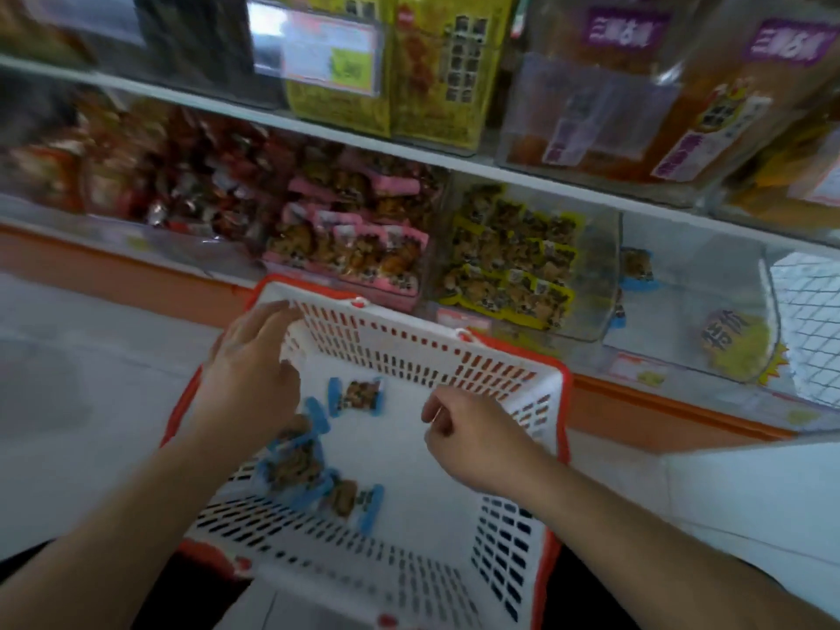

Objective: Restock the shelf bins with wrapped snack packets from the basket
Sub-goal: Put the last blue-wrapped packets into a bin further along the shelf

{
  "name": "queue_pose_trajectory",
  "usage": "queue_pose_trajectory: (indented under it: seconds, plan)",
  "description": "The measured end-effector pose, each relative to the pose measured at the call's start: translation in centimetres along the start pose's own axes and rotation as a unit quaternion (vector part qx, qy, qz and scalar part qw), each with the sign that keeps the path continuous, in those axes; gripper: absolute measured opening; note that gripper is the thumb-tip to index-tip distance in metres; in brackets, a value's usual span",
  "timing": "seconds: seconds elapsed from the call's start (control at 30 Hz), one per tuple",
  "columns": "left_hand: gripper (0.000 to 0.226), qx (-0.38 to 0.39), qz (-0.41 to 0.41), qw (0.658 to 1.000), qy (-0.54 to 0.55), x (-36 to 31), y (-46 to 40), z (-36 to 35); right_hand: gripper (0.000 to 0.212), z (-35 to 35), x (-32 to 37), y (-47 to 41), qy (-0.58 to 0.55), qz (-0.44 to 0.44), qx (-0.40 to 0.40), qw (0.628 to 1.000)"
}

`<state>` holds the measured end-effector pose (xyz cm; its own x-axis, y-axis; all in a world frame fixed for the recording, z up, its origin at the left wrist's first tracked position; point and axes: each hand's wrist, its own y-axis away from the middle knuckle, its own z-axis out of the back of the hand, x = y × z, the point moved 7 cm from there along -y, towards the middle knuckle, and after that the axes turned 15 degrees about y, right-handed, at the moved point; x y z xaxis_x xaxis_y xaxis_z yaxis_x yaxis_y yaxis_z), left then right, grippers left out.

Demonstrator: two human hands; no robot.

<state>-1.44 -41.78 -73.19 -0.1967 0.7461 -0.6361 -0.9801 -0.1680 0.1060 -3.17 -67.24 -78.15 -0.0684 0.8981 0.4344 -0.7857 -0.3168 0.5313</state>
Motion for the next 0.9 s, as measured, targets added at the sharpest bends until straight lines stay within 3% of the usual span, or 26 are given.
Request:
queue_pose_trajectory:
  seconds: [0.07,0.2,0.33,0.47,0.67,0.73,0.83,0.9]
  plan:
    - [0.082,-0.005,0.048,0.997,-0.057,3.0,-0.2,1.6,0.028,-3.6,1.6,-3.0,0.049,-0.003,0.054,0.997]
    - [0.09,0.059,0.155,0.986,-0.017,7.5,-0.1,1.1,0.07,-9.1,4.8,-9.2,0.111,0.007,0.093,0.989]
    - [0.108,0.102,0.177,0.979,-0.01,7.9,-0.3,0.3,0.083,-13.1,6.1,-14.2,0.176,0.004,0.094,0.98]
    - [0.1,0.099,0.179,0.979,0.003,8.3,-0.7,0.4,0.095,-16.4,6.2,-15.9,0.256,-0.019,0.106,0.961]
    - [0.087,0.018,0.173,0.984,0.035,7.6,-1.3,1.1,0.087,-16.5,5.5,-15.5,0.337,0.001,0.043,0.941]
    - [0.071,-0.044,0.117,0.992,0.031,6.9,-1.5,1.8,0.079,-15.9,4.8,-14.9,0.332,0.014,0.035,0.943]
    - [0.046,-0.091,0.0,0.992,0.084,4.6,-1.5,2.4,0.054,-13.6,4.2,-13.4,0.247,-0.018,0.012,0.969]
    - [0.027,-0.038,0.019,0.99,0.135,4.4,-1.6,1.1,0.036,-10.9,4.1,-12.1,0.136,-0.069,-0.014,0.988]
